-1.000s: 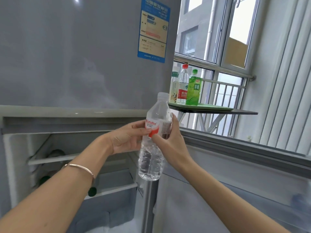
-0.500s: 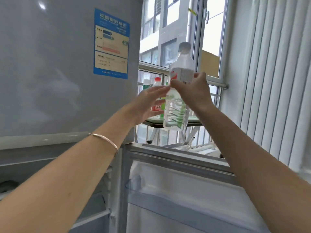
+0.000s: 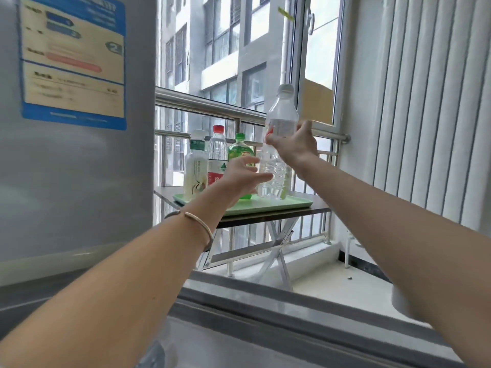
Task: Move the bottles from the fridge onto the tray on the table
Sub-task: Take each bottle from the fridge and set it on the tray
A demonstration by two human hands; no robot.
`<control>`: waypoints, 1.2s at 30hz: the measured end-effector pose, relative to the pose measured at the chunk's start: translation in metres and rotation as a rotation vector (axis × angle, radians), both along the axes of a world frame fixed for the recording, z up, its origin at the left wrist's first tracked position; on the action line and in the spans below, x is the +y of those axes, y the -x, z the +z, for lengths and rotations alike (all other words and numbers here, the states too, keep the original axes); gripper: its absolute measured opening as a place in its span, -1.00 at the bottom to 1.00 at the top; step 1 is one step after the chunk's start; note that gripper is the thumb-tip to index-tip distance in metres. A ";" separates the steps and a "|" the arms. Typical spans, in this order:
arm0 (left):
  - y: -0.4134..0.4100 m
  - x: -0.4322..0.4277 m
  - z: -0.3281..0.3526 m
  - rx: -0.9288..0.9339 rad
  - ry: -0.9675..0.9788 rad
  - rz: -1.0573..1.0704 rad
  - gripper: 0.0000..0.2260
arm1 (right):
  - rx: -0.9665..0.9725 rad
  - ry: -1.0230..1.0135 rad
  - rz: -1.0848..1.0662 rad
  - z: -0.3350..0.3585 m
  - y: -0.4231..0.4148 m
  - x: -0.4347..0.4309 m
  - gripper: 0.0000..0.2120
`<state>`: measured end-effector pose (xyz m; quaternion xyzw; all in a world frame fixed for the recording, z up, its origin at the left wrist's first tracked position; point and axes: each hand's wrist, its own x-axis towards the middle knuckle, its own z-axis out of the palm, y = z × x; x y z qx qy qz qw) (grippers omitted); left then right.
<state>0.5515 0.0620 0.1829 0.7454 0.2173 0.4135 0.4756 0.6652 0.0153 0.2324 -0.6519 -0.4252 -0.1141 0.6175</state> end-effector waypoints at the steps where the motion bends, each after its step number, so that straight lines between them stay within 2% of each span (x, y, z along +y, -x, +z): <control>1: -0.007 0.010 0.001 0.010 0.005 0.000 -0.45 | -0.014 -0.015 0.000 0.000 -0.007 0.012 -0.35; 6: -0.041 0.055 0.009 0.084 0.039 0.098 -0.51 | 0.028 0.003 0.012 -0.003 -0.044 0.074 -0.33; 10: -0.068 0.087 0.013 0.266 0.085 0.069 -0.46 | 0.118 0.098 0.018 -0.014 -0.085 0.114 -0.36; 13: -0.082 0.101 0.013 0.406 0.064 0.058 -0.49 | 0.163 0.189 0.052 -0.026 -0.110 0.133 -0.39; 20: -0.107 0.126 0.004 0.692 -0.003 0.107 -0.58 | 0.219 0.300 0.168 -0.038 -0.132 0.178 -0.31; 22: -0.111 0.132 -0.002 0.751 -0.012 0.126 -0.58 | 0.191 0.378 0.120 -0.045 -0.137 0.189 -0.20; 24: -0.111 0.138 -0.005 0.762 -0.020 0.149 -0.58 | 0.134 0.463 0.062 -0.053 -0.142 0.199 -0.08; 29: -0.105 0.144 -0.010 0.727 0.023 0.153 -0.58 | 0.138 0.482 0.049 -0.057 -0.142 0.195 0.02; 31: -0.103 0.146 -0.012 0.708 0.033 0.146 -0.57 | 0.167 0.466 0.055 -0.057 -0.141 0.196 -0.05; 34: -0.100 0.145 -0.014 0.695 0.037 0.139 -0.56 | 0.182 0.458 0.068 -0.061 -0.138 0.201 -0.27; 36: -0.097 0.145 -0.015 0.691 0.042 0.140 -0.55 | 0.189 0.470 0.090 -0.064 -0.136 0.205 -0.30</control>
